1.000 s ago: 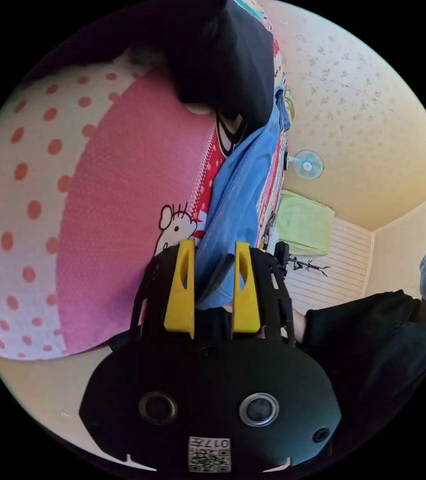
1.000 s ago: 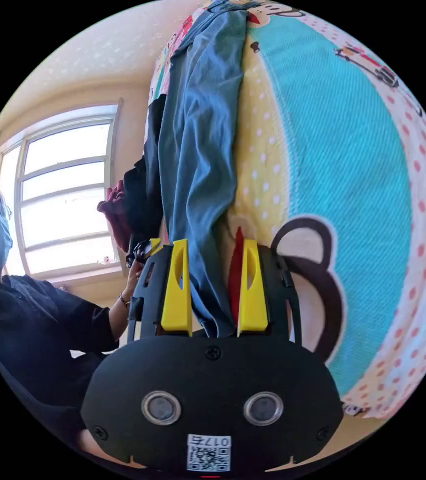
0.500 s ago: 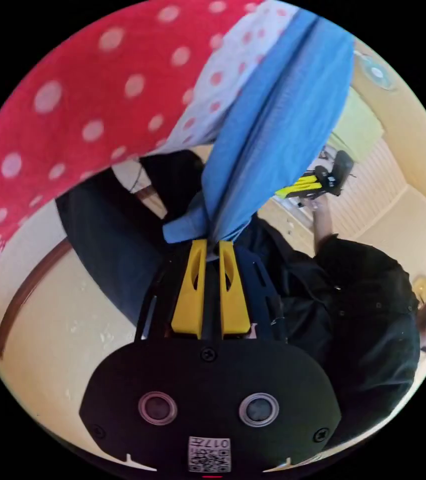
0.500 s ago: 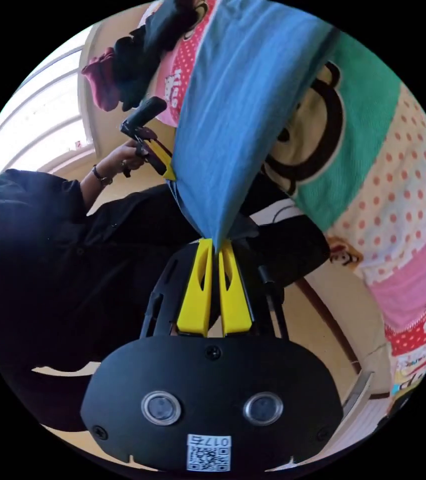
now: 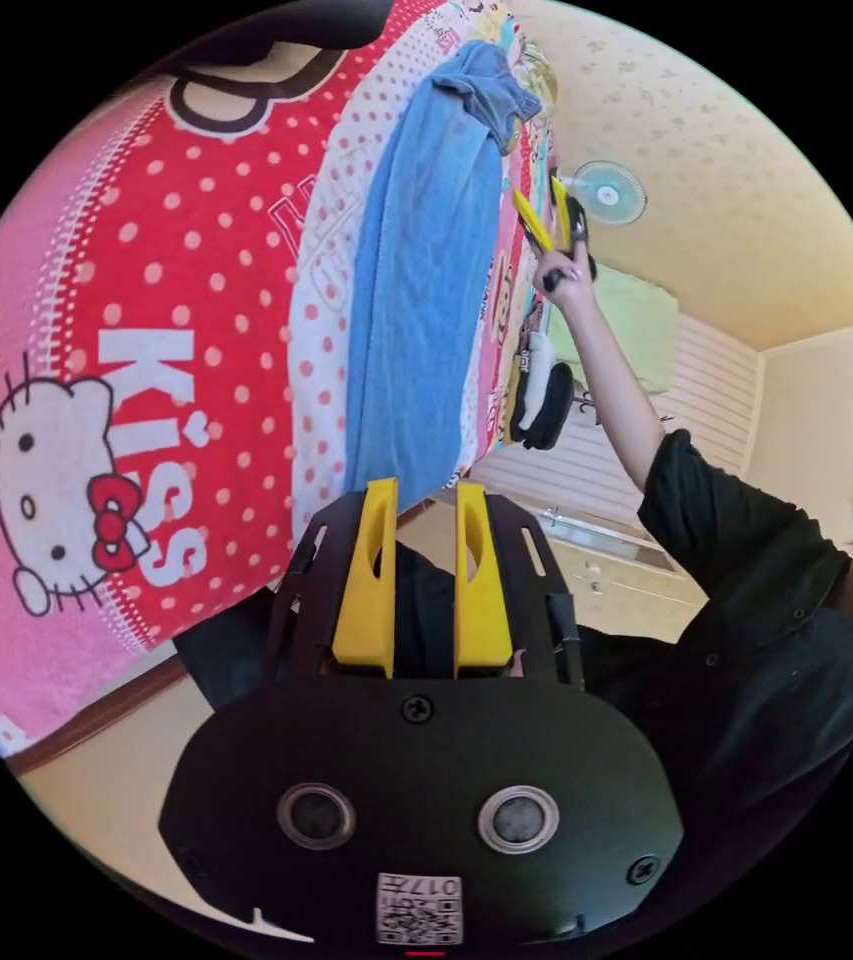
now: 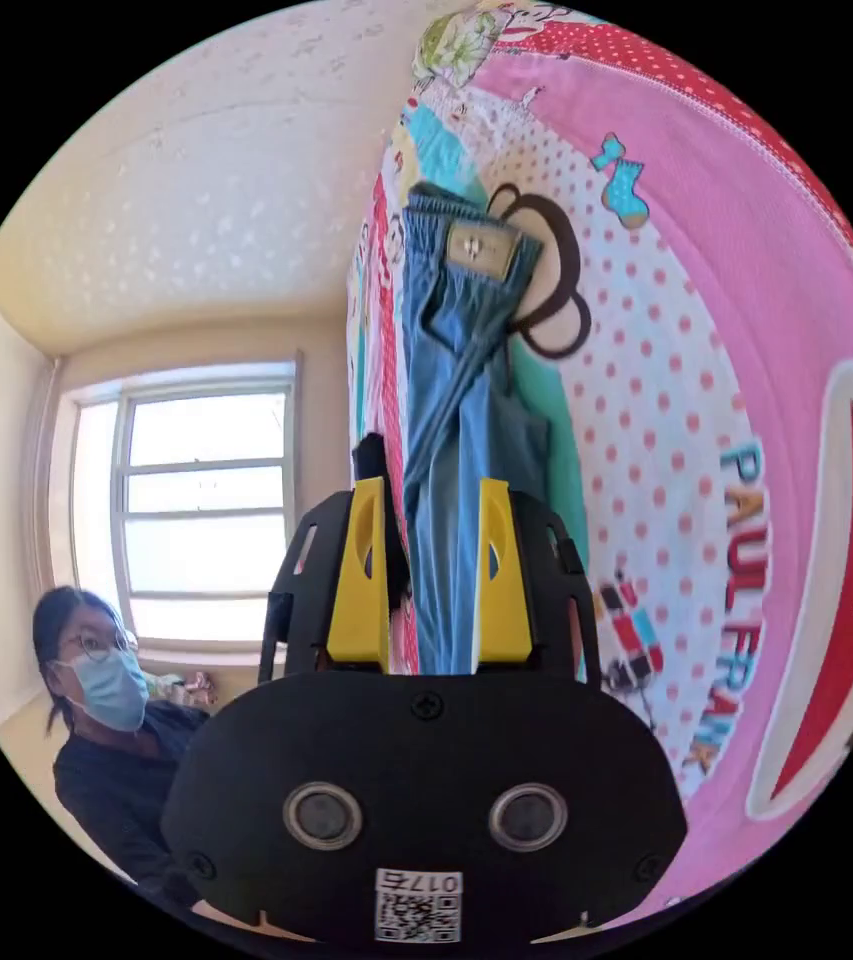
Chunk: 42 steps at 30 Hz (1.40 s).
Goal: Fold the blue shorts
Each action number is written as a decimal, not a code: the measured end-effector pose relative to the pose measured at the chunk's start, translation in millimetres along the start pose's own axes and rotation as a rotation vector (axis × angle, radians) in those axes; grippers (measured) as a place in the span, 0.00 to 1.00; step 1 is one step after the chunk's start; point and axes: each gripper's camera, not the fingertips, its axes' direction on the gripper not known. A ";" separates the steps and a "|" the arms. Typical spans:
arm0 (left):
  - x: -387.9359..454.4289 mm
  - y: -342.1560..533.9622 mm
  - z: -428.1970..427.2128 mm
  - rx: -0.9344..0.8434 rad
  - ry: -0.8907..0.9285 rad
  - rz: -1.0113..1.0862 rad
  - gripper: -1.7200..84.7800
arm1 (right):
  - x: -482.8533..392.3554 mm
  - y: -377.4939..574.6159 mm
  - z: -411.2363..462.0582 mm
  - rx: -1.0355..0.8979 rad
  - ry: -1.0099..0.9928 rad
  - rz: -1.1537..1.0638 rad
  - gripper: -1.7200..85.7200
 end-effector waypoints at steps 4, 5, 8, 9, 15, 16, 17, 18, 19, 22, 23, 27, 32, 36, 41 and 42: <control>-2.6 11.3 14.7 0.009 0.100 -0.017 0.12 | 8.3 -49.6 3.1 0.238 -0.019 0.093 0.17; -3.5 12.6 16.6 0.009 0.114 -0.020 0.12 | 10.5 -58.7 9.3 0.242 -0.001 0.119 0.17; -6.5 17.6 21.8 0.027 0.168 -0.034 0.12 | 12.0 -61.3 15.2 0.297 0.024 0.185 0.16; -6.7 18.5 22.0 0.034 0.184 -0.035 0.12 | 11.9 -56.6 13.7 0.335 0.011 0.211 0.15; -9.4 18.2 14.4 0.085 0.225 -0.053 0.12 | 2.6 -27.4 -10.9 0.462 0.204 0.255 0.17; -10.2 17.4 13.1 0.091 0.240 -0.057 0.12 | 4.9 -29.0 -11.4 0.455 0.186 0.254 0.17; -10.1 17.3 12.1 0.098 0.246 -0.056 0.12 | 9.5 -31.6 -12.3 0.476 0.107 0.250 0.17; -9.5 17.5 10.0 0.114 0.250 -0.052 0.12 | 14.1 -36.5 -10.1 0.490 -0.001 0.240 0.18; -9.3 17.8 8.8 0.124 0.243 -0.050 0.12 | 16.0 -40.4 -7.7 0.481 -0.052 0.235 0.18; -11.7 18.1 9.4 0.132 0.207 -0.062 0.12 | 14.2 -57.3 1.3 0.394 -0.118 0.237 0.16; -12.4 18.5 9.3 0.139 0.199 -0.068 0.12 | 8.2 -56.2 -4.1 0.411 -0.147 0.211 0.12; -11.0 18.2 6.2 0.210 0.200 -0.070 0.12 | -31.5 -34.1 -37.5 0.636 -0.463 0.079 0.07; -1.6 5.6 16.4 0.189 0.180 -0.032 0.12 | -107.8 -70.0 -24.5 0.554 -0.349 -0.086 0.07; 2.4 0.3 29.4 0.192 0.120 -0.020 0.13 | -95.4 -114.5 60.3 0.276 -0.635 -0.086 0.09; 5.9 3.3 34.5 0.253 0.051 -0.010 0.14 | -115.3 -88.2 107.2 -0.053 -0.574 -0.211 0.10; 8.7 2.2 36.7 0.264 0.012 -0.009 0.15 | -117.8 -72.6 106.9 -0.159 -0.471 -0.259 0.11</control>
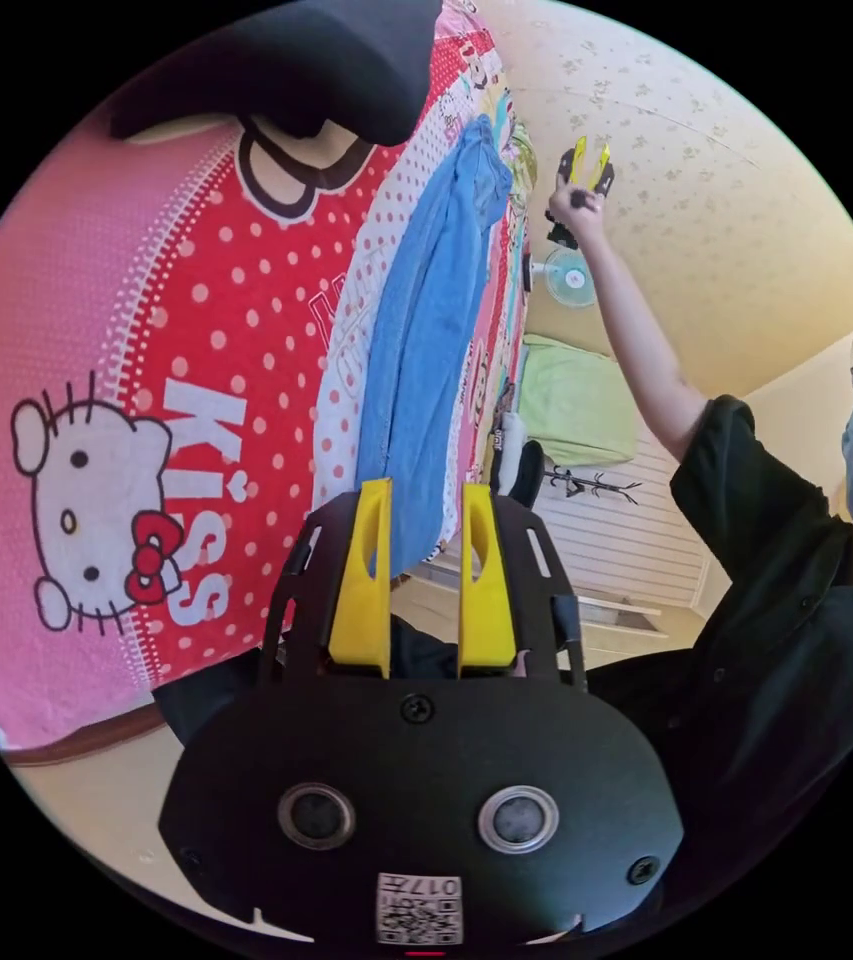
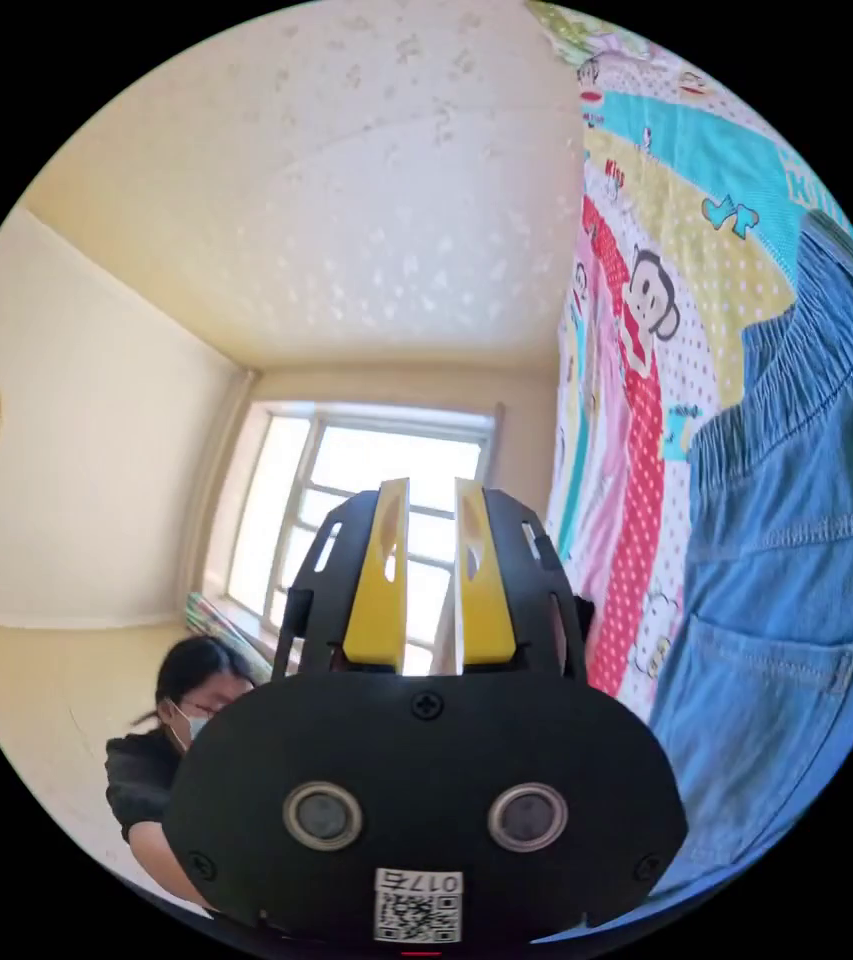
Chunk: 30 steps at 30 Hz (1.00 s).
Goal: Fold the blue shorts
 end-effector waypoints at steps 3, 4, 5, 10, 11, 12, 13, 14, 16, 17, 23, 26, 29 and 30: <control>13.0 -9.2 14.0 0.014 -0.026 0.063 0.16 | -5.7 59.5 -20.3 -0.165 0.187 0.030 0.12; 18.9 -17.0 22.2 0.016 -0.018 0.095 0.16 | -8.1 74.7 -27.8 -0.177 0.224 0.031 0.12; 21.8 -22.0 26.6 0.016 -0.013 0.111 0.16 | -13.9 107.9 -43.9 -0.192 0.313 0.037 0.12; 42.7 -71.2 65.0 0.019 -0.098 0.233 0.16 | -35.8 238.3 -98.9 -0.117 0.596 0.136 0.12; 43.9 -74.2 69.6 0.020 -0.125 0.243 0.16 | -41.8 265.7 -108.5 -0.067 0.610 0.158 0.12; 44.8 -78.9 80.3 0.008 -0.187 0.251 0.16 | -48.1 289.9 -116.3 -0.015 0.623 0.171 0.12; 44.4 -81.1 91.5 -0.014 -0.236 0.253 0.16 | -51.1 301.3 -120.0 0.018 0.633 0.179 0.12; 44.0 -81.3 97.1 -0.027 -0.252 0.257 0.16 | -56.2 323.2 -126.5 0.092 0.648 0.191 0.12; 41.0 -78.0 118.8 -0.088 -0.272 0.267 0.14 | -57.0 351.3 -133.5 0.197 0.635 0.217 0.12; 40.2 -76.3 122.6 -0.093 -0.279 0.263 0.13 | -51.9 366.9 -134.9 0.241 0.621 0.243 0.11; 39.7 -56.7 100.5 0.044 -0.174 0.191 0.04 | -13.1 383.7 -98.8 -0.054 0.789 0.311 0.10; 17.0 -40.7 78.2 0.119 -0.120 0.077 0.04 | -6.0 375.2 -91.4 -0.217 0.929 0.290 0.07; -14.6 -21.3 55.8 0.220 -0.077 -0.049 0.05 | -6.4 363.9 -102.1 -0.269 0.920 0.306 0.07; -23.3 -19.1 50.7 0.232 0.006 -0.045 0.08 | -10.5 361.1 -108.4 -0.263 0.914 0.292 0.08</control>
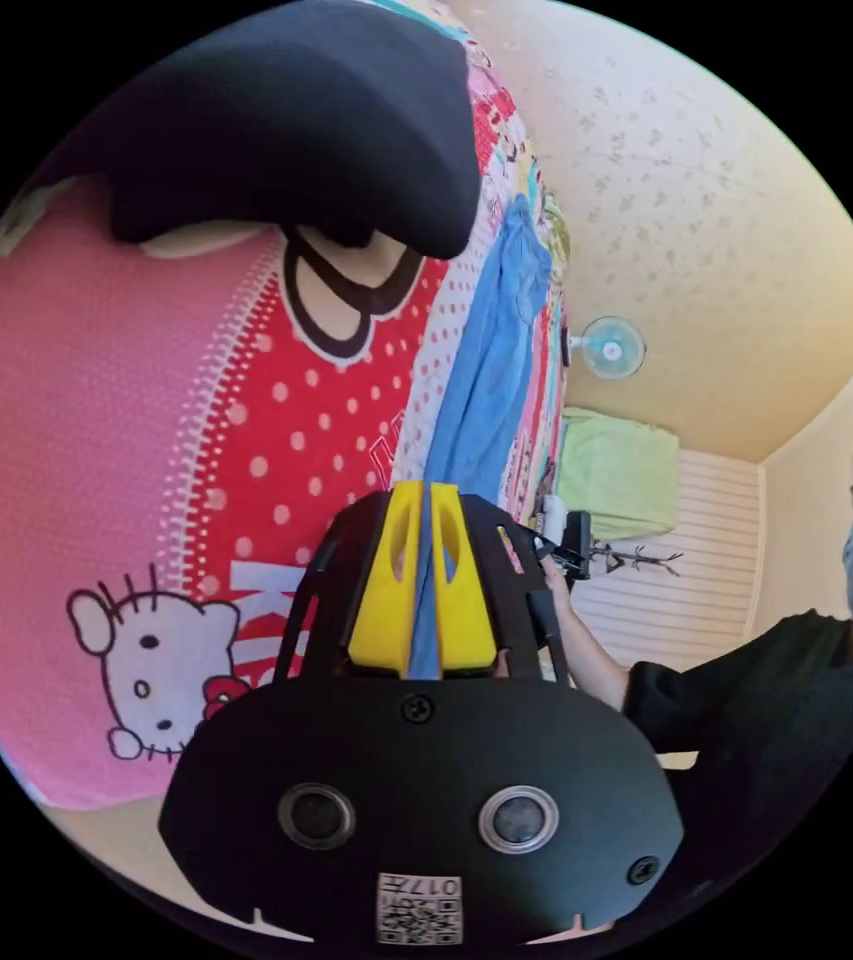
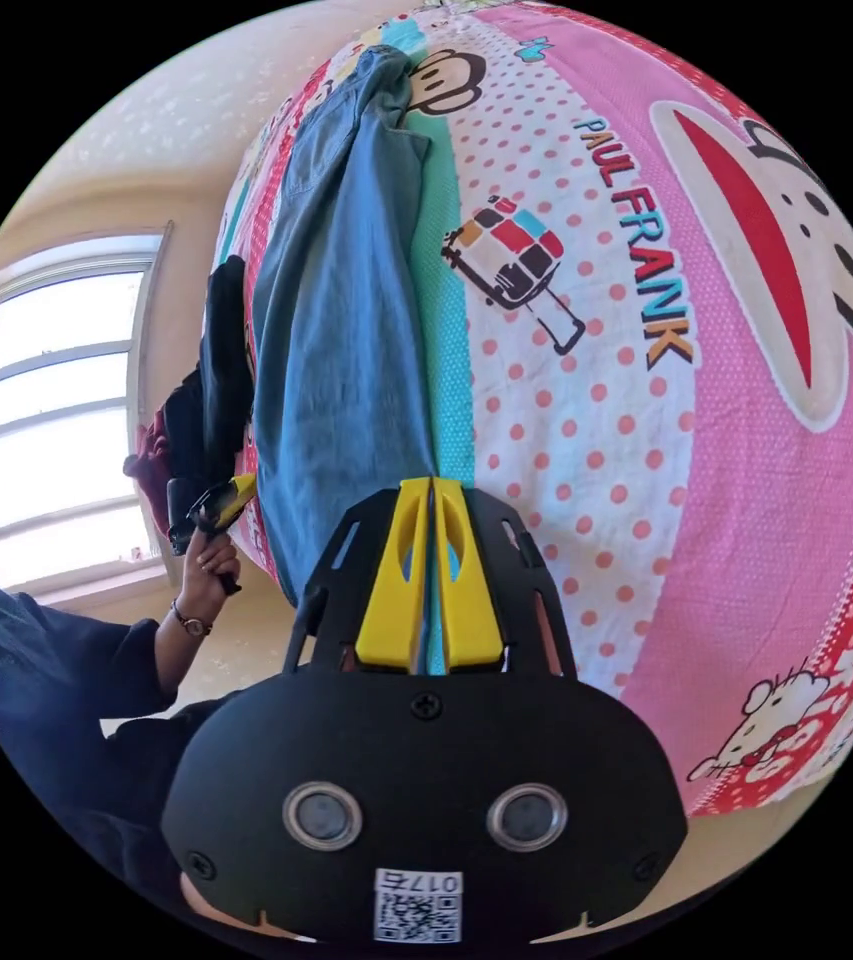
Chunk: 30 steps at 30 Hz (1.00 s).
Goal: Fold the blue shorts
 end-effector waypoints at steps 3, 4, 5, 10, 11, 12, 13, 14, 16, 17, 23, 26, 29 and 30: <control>-7.5 -5.9 5.0 -0.055 0.092 0.033 0.15 | 16.7 2.4 -13.3 0.018 -0.152 -0.018 0.15; -5.5 -10.3 13.4 -0.108 0.100 0.070 0.16 | 21.4 3.3 -14.1 0.018 -0.191 -0.022 0.17; -4.1 -12.5 18.5 -0.138 0.104 0.089 0.16 | 31.6 5.1 -13.2 0.007 -0.271 -0.026 0.18; 6.0 -24.6 82.0 -0.456 0.059 0.133 0.12 | 55.1 2.4 1.3 -0.065 -0.503 -0.043 0.19; 7.8 -24.6 89.4 -0.492 0.049 0.142 0.11 | 54.7 -2.7 4.5 -0.087 -0.503 -0.054 0.19; 9.7 -23.4 102.2 -0.553 0.033 0.145 0.09 | 53.7 -8.1 7.1 -0.116 -0.487 -0.064 0.19; 9.5 -21.0 111.4 -0.594 0.029 0.133 0.08 | 53.2 -10.6 8.0 -0.131 -0.482 -0.070 0.18; 9.1 -19.4 114.2 -0.605 0.034 0.126 0.07 | 53.1 -13.9 8.1 -0.161 -0.488 -0.082 0.18; 7.6 -9.4 112.5 -0.597 0.032 0.123 0.06 | 56.9 -13.0 0.8 -0.188 -0.522 -0.095 0.19; 7.2 -6.1 109.5 -0.584 0.020 0.125 0.06 | 61.7 -7.7 -9.0 -0.184 -0.520 -0.088 0.20; -9.6 36.4 71.7 -0.402 -0.029 0.130 0.05 | 91.8 40.5 -37.5 -0.191 -0.427 -0.084 0.19; -23.2 52.2 75.5 -0.377 0.039 0.120 0.06 | 100.5 46.4 -21.5 -0.175 -0.550 -0.099 0.18; -29.2 62.0 90.7 -0.402 0.084 0.126 0.07 | 96.8 37.0 8.3 -0.172 -0.703 -0.141 0.15; -32.2 64.9 99.3 -0.429 0.093 0.117 0.07 | 94.2 32.1 20.1 -0.174 -0.761 -0.151 0.13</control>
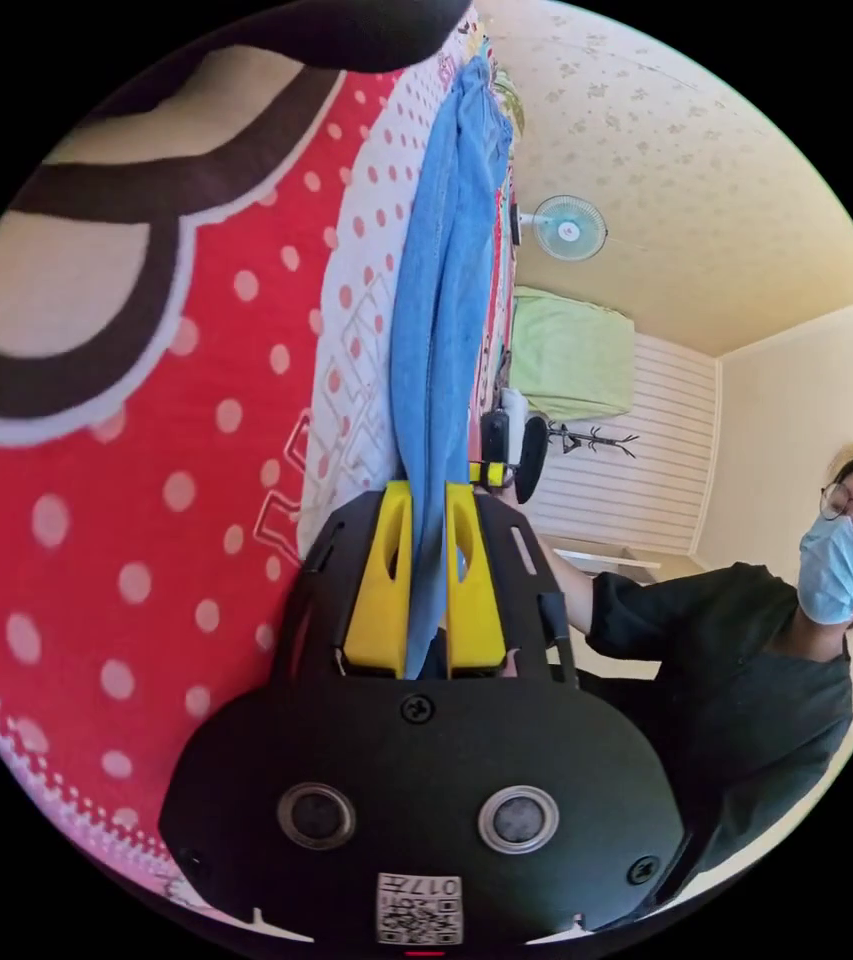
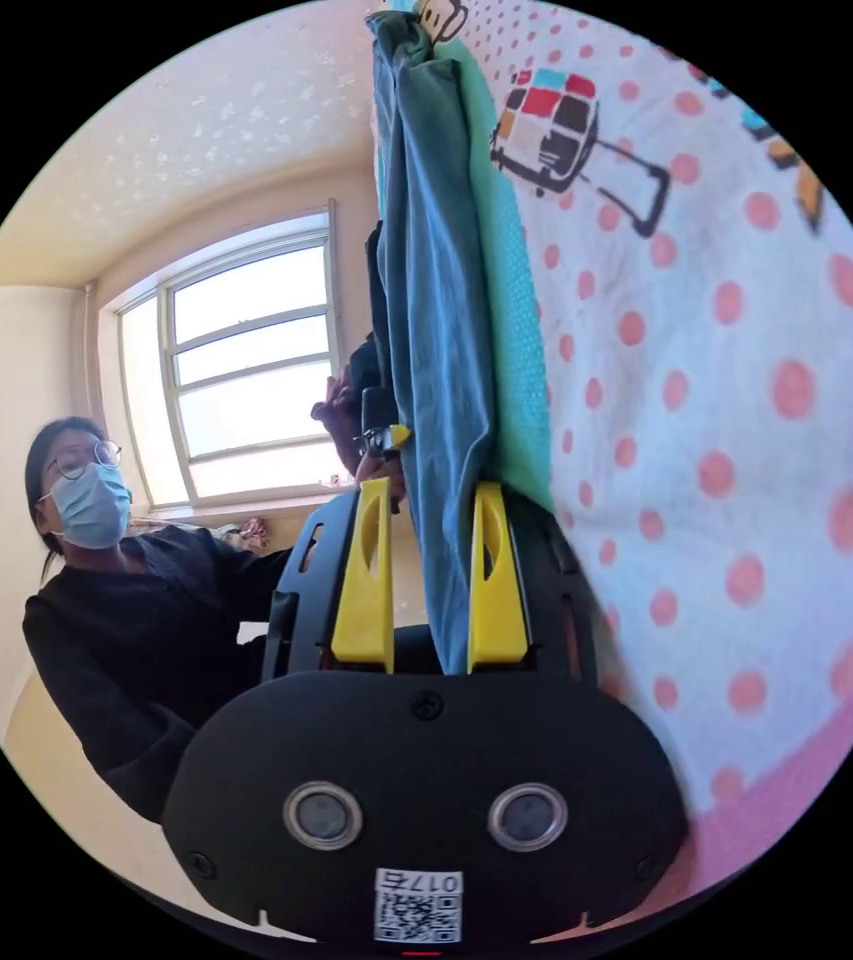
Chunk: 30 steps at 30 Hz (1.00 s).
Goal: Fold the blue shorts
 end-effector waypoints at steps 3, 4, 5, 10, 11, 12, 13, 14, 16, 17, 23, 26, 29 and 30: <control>1.6 7.4 12.6 -0.027 0.004 -0.027 0.05 | 1.2 -3.5 3.3 0.060 -0.112 -0.026 0.07; 14.1 15.7 13.0 -0.017 0.003 0.017 0.04 | -3.3 -1.0 0.7 0.079 -0.143 -0.051 0.06; 22.2 21.1 13.0 -0.010 0.010 0.042 0.04 | -16.7 6.3 -4.8 0.098 -0.162 -0.096 0.04; 132.6 89.3 18.0 0.052 0.142 0.300 0.03 | -119.7 62.5 -28.6 0.057 -0.100 -0.300 0.02; 148.3 97.7 18.7 0.060 0.156 0.337 0.03 | -152.1 80.1 -36.8 0.052 -0.099 -0.355 0.02; 181.0 114.2 20.0 0.073 0.181 0.413 0.02 | -187.1 98.2 -44.7 0.051 -0.097 -0.412 0.02; 214.7 130.3 20.7 0.087 0.197 0.491 0.02 | -204.9 106.7 -48.2 0.046 -0.096 -0.440 0.02; 232.4 138.6 20.8 0.097 0.201 0.531 0.02 | -242.1 123.5 -55.6 0.044 -0.097 -0.504 0.02; 304.6 171.1 23.2 0.127 0.190 0.685 0.02 | -301.1 147.4 -65.2 0.038 -0.089 -0.608 0.02; 322.4 179.3 24.2 0.135 0.181 0.724 0.02 | -342.5 161.9 -68.9 0.016 -0.071 -0.685 0.02; 461.4 242.7 31.6 0.312 0.178 0.971 0.02 | -515.7 219.0 -79.6 0.017 0.055 -1.030 0.02; 491.0 247.1 37.7 0.424 0.138 0.958 0.02 | -558.0 223.0 -87.1 0.090 0.125 -1.049 0.02; 479.3 221.3 46.8 0.484 0.061 0.846 0.02 | -555.1 195.7 -92.8 0.091 0.226 -0.947 0.02; 463.0 204.5 50.5 0.505 0.042 0.779 0.01 | -541.2 178.5 -94.1 0.075 0.264 -0.903 0.02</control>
